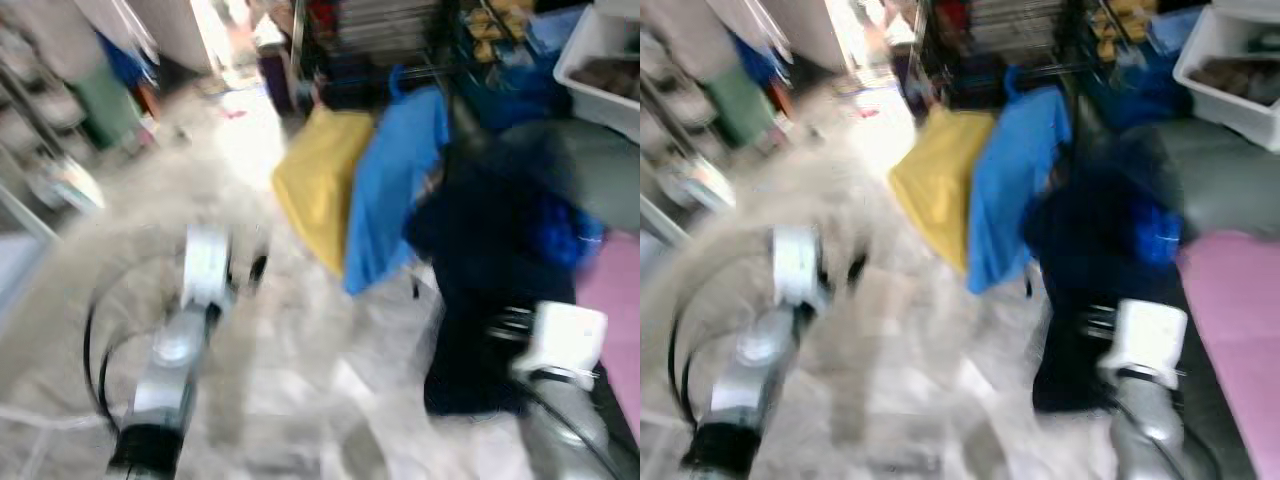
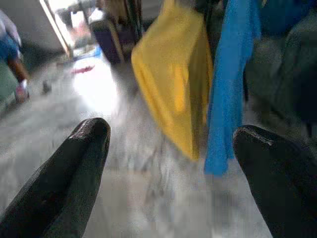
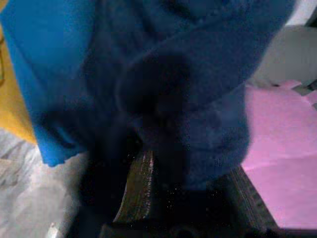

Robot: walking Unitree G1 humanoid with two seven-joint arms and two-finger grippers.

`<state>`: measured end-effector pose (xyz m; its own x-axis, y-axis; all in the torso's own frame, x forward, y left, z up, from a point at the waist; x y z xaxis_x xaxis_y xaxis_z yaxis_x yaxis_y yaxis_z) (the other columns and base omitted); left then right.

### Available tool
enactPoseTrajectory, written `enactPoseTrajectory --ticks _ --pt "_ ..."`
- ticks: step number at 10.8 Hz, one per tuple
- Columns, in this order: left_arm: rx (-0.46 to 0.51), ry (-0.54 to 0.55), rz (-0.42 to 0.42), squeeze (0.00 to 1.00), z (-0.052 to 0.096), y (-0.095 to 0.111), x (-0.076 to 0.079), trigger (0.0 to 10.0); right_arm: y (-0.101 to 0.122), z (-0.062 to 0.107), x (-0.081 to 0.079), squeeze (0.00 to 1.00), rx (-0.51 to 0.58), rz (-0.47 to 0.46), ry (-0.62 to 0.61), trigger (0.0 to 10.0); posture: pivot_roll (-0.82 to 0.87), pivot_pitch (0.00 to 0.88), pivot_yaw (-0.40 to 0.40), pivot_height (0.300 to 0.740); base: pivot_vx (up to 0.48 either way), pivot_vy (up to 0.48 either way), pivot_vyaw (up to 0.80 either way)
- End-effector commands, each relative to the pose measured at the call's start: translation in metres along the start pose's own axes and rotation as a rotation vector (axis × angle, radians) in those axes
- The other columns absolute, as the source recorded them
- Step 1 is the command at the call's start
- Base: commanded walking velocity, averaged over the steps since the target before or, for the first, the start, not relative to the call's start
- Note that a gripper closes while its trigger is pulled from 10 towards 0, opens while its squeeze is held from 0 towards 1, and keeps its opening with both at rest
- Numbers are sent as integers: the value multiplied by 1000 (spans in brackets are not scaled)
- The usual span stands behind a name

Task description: Hang hanger

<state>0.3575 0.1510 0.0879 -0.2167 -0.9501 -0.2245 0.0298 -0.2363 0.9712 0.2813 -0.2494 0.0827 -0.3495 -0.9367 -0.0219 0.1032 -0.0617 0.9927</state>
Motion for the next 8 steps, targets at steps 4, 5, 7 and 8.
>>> enactPoseTrajectory --ticks 4,5,7,8 --pt "45 160 -41 0 12 9 -37 10000 14 5 -12 0 28 17 89 10000 -109 67 66 740 0 0 0" --pt "22 195 -45 0 28 -2 -44 10000 11 10 -14 0 7 36 149 10000 -88 66 34 740 0 0 0" --pt "-10 254 -56 0 50 -14 -57 10000 6 16 -21 0 -22 60 232 10000 -58 64 3 740 0 0 0" --pt "-18 274 -58 0 60 -15 -58 10000 4 14 -29 0 -29 45 252 10000 -28 56 3 740 0 0 0"
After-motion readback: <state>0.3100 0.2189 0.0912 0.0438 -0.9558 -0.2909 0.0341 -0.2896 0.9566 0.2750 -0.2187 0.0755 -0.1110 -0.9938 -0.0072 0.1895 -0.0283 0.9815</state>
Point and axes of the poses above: a point about 5 cm out from each wrist's last joint towards the gripper, its own z axis pointing back from the gripper into the wrist, its own y axis along the axis of the wrist's last joint, x = y × z, the point moved 5 cm from there along -z, pointing out of the wrist towards the gripper, and after that the axes turned 8 degrees about -z, right-handed, at the moved point
